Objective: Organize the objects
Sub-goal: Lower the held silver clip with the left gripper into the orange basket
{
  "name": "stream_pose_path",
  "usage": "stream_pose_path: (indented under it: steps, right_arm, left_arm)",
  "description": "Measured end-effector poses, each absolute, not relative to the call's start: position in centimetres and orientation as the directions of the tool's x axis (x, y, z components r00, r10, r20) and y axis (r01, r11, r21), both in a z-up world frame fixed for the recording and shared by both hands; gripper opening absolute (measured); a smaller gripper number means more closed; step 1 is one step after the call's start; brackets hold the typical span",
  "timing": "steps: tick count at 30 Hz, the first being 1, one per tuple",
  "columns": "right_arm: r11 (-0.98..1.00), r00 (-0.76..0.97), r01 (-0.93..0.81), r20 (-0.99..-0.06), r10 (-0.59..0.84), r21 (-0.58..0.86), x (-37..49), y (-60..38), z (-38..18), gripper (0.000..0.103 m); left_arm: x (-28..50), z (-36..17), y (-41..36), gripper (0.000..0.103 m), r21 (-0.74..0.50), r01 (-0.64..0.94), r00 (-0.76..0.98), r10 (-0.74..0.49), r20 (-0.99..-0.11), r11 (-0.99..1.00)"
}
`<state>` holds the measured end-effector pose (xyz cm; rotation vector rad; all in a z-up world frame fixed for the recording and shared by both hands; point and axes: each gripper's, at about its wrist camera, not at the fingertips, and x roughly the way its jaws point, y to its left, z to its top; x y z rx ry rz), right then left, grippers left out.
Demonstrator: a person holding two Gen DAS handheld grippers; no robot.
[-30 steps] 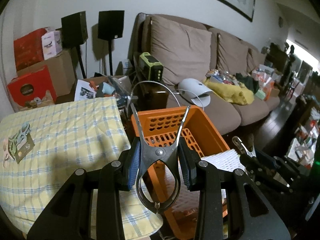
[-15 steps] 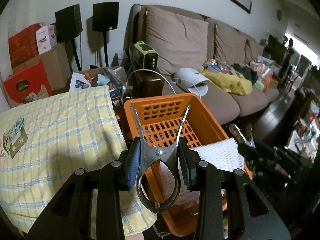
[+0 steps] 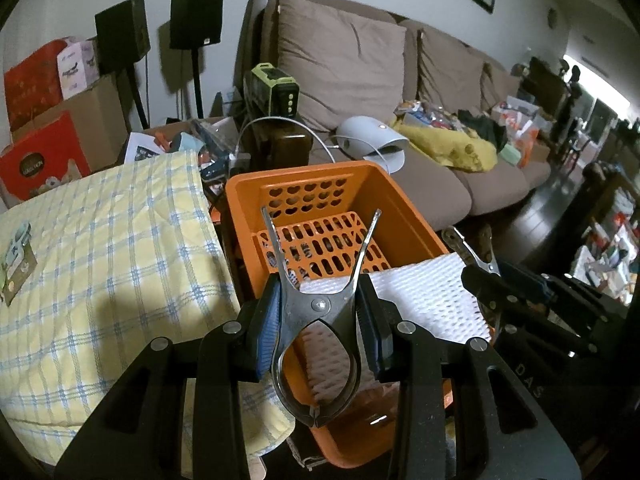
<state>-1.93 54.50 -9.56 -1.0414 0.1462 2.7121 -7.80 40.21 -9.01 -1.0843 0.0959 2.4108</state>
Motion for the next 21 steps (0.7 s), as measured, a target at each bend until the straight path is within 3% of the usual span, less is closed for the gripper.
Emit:
stream_pose_path:
  steps: [21]
  right_arm:
    - [-0.97,-0.692,-0.232,-0.713,0.114,0.07,-2.5,54.5,-12.1,0.028]
  left_arm:
    - [-8.3,-12.1,40.9,0.034,-0.15,-0.462,-0.516,0.402,-0.756,-0.874]
